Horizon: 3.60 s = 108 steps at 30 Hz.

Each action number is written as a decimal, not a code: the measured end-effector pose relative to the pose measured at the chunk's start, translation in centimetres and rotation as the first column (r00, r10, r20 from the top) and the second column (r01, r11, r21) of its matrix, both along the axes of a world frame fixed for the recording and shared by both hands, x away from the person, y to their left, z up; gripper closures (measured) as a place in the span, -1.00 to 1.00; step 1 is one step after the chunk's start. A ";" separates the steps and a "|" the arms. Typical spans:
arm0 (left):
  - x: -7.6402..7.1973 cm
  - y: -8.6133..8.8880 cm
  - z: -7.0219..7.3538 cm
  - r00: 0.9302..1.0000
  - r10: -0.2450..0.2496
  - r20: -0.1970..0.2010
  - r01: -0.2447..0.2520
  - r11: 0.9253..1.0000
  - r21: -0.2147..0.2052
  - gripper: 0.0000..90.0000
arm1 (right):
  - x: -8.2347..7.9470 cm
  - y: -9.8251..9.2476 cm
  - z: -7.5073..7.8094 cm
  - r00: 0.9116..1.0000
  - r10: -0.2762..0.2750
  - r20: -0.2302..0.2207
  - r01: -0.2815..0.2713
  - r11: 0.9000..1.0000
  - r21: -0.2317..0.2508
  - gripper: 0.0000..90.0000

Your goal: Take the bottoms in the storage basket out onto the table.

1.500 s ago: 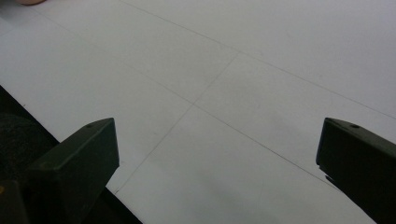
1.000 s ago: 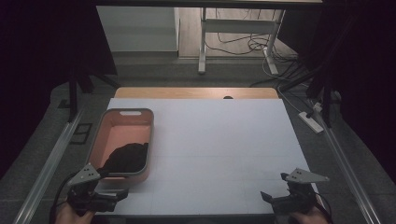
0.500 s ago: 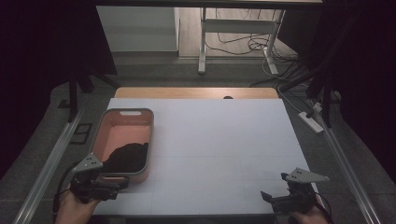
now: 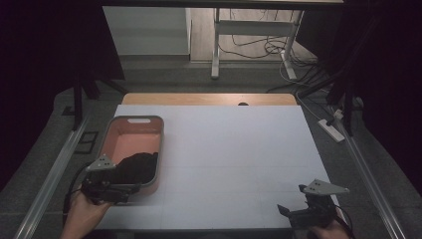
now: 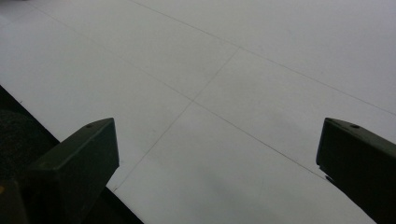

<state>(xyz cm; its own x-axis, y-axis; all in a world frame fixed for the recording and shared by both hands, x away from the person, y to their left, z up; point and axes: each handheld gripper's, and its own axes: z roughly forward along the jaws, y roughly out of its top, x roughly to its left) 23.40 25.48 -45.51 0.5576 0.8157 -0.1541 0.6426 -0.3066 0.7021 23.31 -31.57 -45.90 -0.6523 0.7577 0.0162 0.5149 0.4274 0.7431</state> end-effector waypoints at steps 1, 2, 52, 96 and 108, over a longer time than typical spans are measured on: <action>0.2 0.0 0.0 1.000 -0.003 -0.003 0.003 1.000 0.003 -1.00 | 0.0 0.0 0.0 1.000 0.000 0.000 0.000 1.000 0.000 -1.00; 0.4 -0.1 -0.1 1.000 -0.006 -0.004 0.006 1.000 0.003 -1.00 | 0.0 0.0 0.0 1.000 0.000 0.000 0.000 1.000 0.000 -1.00; 9.6 -1.7 -1.0 0.950 -0.274 -0.151 0.298 0.940 0.166 -1.00 | 0.1 0.3 -0.1 1.000 0.020 -0.016 -0.020 0.999 -0.026 -1.00; 12.6 -2.4 -5.1 0.913 -0.147 -0.380 0.271 0.916 0.297 0.12 | 0.0 0.6 -0.2 0.999 0.035 -0.016 -0.036 0.998 -0.047 -1.00; 12.8 -2.3 -4.4 0.927 -0.103 -0.361 0.220 0.928 0.300 0.52 | 0.0 0.5 -0.2 0.999 0.037 -0.015 -0.038 0.998 -0.047 -1.00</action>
<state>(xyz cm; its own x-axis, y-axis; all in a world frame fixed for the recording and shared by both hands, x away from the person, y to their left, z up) 36.17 23.18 -49.89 0.6492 0.7550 -0.0923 0.7418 -0.6017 0.2962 23.33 -31.02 -46.09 -0.6803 0.7329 -0.0095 0.5080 0.4808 0.7147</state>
